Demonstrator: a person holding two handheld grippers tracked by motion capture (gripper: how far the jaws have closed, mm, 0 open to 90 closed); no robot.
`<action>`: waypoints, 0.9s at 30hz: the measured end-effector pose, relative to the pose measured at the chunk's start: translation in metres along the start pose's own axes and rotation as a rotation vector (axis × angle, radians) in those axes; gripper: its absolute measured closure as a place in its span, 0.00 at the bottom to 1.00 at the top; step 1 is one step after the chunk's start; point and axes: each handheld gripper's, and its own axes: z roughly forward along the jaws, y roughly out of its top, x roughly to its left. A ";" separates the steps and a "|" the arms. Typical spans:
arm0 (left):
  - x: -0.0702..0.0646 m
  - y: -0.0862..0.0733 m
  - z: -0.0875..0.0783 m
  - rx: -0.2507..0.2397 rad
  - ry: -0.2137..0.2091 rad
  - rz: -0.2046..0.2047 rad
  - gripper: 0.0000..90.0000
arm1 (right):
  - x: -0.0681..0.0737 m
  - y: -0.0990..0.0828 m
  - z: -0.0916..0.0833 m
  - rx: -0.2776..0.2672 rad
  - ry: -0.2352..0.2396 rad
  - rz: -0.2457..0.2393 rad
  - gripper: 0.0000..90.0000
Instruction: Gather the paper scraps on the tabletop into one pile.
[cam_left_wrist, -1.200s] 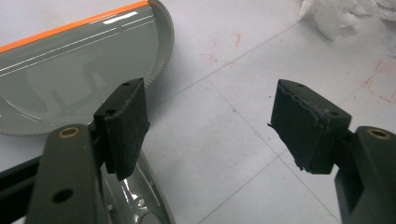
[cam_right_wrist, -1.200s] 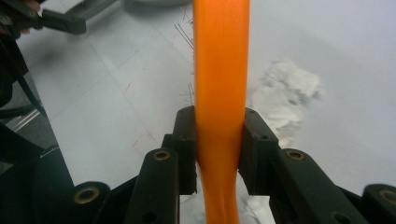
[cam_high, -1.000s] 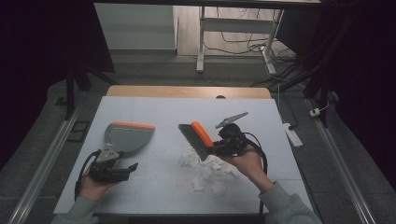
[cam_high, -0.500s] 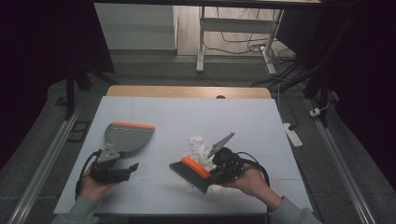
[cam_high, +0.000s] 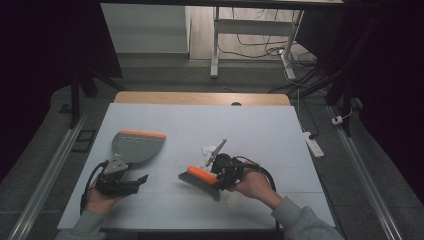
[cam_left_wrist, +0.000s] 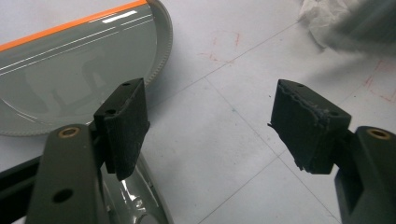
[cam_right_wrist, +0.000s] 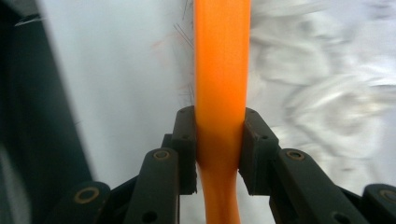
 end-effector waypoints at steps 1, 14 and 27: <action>0.000 0.000 0.000 -0.001 0.000 0.000 0.31 | -0.005 0.001 0.000 -0.009 -0.008 0.013 0.79; -0.001 0.001 -0.001 -0.002 0.000 0.004 0.31 | -0.007 -0.027 -0.058 -0.194 -0.045 0.027 0.79; -0.003 0.002 0.003 0.007 -0.002 0.007 0.31 | 0.022 -0.085 -0.059 -0.008 0.026 -0.075 0.79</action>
